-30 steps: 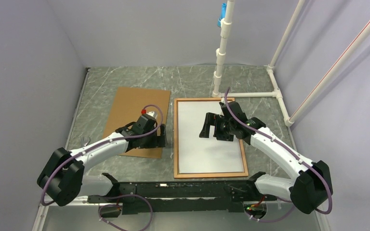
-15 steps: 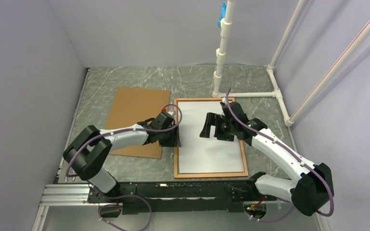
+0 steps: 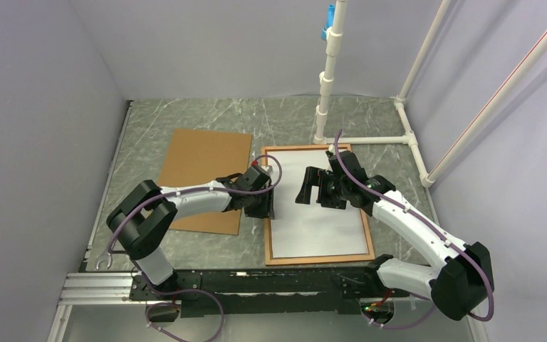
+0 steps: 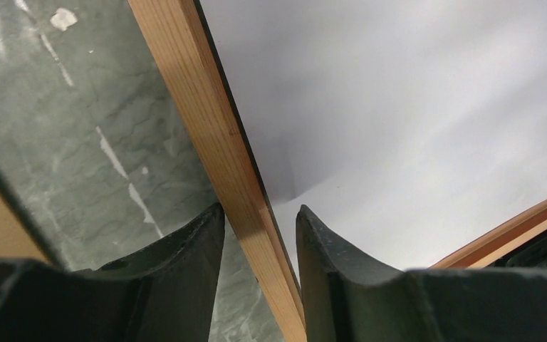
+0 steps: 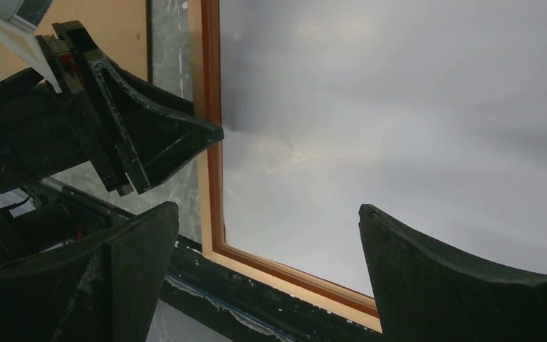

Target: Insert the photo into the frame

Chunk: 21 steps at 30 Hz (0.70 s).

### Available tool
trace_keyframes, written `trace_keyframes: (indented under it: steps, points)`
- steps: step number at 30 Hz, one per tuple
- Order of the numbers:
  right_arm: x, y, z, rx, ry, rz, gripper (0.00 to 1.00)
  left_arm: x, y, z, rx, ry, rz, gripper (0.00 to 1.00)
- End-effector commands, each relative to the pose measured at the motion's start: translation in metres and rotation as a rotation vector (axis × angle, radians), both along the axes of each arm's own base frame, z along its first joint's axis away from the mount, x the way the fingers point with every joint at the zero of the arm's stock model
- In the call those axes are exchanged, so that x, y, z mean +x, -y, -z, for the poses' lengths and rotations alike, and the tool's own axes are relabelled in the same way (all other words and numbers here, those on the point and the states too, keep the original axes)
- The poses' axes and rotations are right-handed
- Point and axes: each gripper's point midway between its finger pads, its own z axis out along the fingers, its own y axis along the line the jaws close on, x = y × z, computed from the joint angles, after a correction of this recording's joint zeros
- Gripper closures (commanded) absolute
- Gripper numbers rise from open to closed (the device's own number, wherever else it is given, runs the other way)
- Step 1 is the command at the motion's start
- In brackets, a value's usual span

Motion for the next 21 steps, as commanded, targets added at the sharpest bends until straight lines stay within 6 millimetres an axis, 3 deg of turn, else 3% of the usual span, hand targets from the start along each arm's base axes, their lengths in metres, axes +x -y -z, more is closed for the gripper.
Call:
trace_keyframes:
  steps: [1,5,14,21]
  points:
    - [0.001,0.002,-0.008,0.003,0.033,0.008,0.00,0.009,0.022,-0.010,-0.008,0.051,0.036,0.56]
    - [0.002,0.002,-0.007,0.004,0.032,0.010,0.00,0.006,0.015,0.000,0.078,0.043,0.052,0.61]
    - [0.002,0.002,-0.009,0.000,0.036,0.007,0.00,0.012,0.035,-0.005,-0.011,0.057,0.049,0.49]
    - [0.001,0.000,-0.004,0.004,0.024,-0.003,0.00,0.013,0.030,-0.027,-0.084,0.112,0.031,0.20]
